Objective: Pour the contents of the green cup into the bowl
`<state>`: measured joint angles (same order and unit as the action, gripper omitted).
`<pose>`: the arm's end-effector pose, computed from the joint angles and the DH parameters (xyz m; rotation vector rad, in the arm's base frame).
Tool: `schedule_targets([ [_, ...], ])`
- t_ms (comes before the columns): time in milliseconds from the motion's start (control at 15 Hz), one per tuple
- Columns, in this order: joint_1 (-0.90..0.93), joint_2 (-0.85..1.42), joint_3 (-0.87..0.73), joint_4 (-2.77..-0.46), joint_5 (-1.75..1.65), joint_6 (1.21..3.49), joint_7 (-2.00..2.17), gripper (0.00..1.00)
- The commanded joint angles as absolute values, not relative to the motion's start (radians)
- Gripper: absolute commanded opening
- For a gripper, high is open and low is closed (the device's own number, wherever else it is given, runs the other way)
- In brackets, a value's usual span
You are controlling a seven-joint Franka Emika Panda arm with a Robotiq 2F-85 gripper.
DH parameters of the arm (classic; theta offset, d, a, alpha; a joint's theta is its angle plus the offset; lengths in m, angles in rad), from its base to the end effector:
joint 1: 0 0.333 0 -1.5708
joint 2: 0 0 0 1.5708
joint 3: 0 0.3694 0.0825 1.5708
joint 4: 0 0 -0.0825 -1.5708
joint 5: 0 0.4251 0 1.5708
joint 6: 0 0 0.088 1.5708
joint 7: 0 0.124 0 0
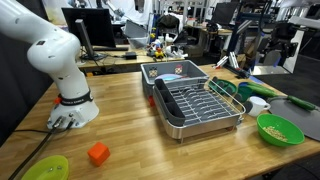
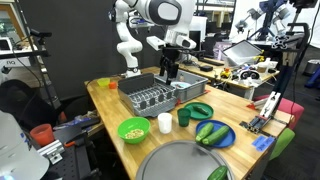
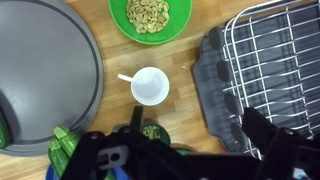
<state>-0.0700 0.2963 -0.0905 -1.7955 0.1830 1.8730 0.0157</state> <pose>0.6510 -0.0844 0.3837 -2.9465 0.3684 0.3067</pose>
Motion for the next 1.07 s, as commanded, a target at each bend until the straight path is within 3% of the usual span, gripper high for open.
schedule_targets([
  [0, -0.080, 0.297, -0.080, -1.793, 0.180, 1.871, 0.018, 1.00],
  [1000, -0.168, 0.608, -0.096, -1.507, 0.543, 1.869, 0.346, 1.00],
])
